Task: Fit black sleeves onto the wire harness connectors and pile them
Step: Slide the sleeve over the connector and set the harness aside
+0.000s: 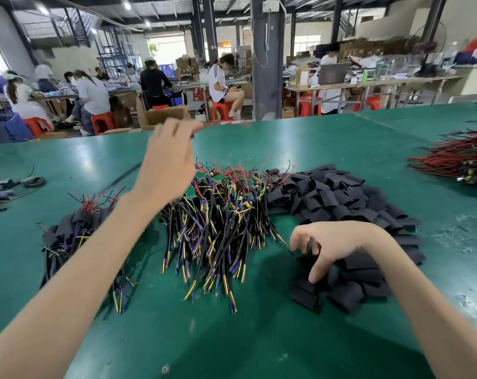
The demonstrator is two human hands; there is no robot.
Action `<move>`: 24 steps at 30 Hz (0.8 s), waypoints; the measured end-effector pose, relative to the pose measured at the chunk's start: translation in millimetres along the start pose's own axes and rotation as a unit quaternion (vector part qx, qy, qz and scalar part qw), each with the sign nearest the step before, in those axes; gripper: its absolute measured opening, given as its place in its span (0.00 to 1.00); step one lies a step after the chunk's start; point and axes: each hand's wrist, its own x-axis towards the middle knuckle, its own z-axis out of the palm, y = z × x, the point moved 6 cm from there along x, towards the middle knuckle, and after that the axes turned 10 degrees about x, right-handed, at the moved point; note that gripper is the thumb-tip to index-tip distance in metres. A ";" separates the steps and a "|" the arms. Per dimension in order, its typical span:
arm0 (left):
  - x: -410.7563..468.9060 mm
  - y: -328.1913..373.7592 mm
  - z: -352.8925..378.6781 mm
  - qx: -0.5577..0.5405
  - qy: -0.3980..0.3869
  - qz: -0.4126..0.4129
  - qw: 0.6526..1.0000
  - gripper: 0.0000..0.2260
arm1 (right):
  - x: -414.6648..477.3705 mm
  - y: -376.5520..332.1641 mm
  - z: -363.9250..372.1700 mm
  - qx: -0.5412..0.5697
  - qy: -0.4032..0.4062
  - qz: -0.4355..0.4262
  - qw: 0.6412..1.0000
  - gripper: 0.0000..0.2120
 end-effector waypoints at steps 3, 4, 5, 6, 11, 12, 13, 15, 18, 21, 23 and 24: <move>-42.9 5.2 33.9 0.025 -0.071 -0.007 0.997 0.14 | 10.4 4.7 -5.7 0.013 0.083 0.016 0.996 0.23; -56.0 5.1 44.1 0.030 -0.092 -0.017 0.995 0.13 | 13.0 6.4 -6.2 0.029 0.102 0.016 0.994 0.23; -68.0 5.2 52.9 0.033 -0.110 -0.026 0.993 0.13 | 15.2 7.8 -6.2 0.033 0.115 0.014 0.993 0.22; -78.6 5.4 60.1 0.033 -0.122 -0.033 0.991 0.12 | 16.5 7.8 -6.4 0.027 0.126 0.011 0.992 0.23; -107.1 10.6 73.1 0.019 -0.123 -0.060 0.990 0.08 | 1.5 -8.3 -3.9 0.068 0.048 -0.041 0.996 0.40; -108.3 11.6 73.2 0.015 -0.120 -0.064 0.991 0.08 | -3.5 -13.7 3.1 0.050 -0.015 -0.048 0.997 0.44; -108.7 12.4 72.3 0.007 -0.113 -0.065 0.991 0.07 | -7.1 -17.8 11.1 0.019 -0.062 -0.049 0.997 0.45; -109.2 13.9 67.9 -0.015 -0.085 -0.062 0.994 0.05 | -5.4 -22.2 22.4 -0.057 -0.067 -0.040 0.995 0.44; -111.0 17.8 61.0 -0.051 -0.050 -0.050 0.996 0.06 | 6.2 -24.6 23.3 -0.088 0.013 -0.036 0.995 0.34; -113.8 22.1 56.7 -0.069 -0.047 -0.043 0.996 0.08 | 14.5 -16.5 11.9 -0.057 0.083 -0.040 0.994 0.20; -117.0 25.8 56.5 -0.075 -0.071 -0.039 0.994 0.11 | 19.0 -10.6 3.9 -0.045 0.140 -0.039 0.988 0.17; -118.6 27.8 56.5 -0.080 -0.087 -0.037 0.992 0.14 | 20.9 -9.6 1.4 -0.029 0.164 -0.045 0.985 0.17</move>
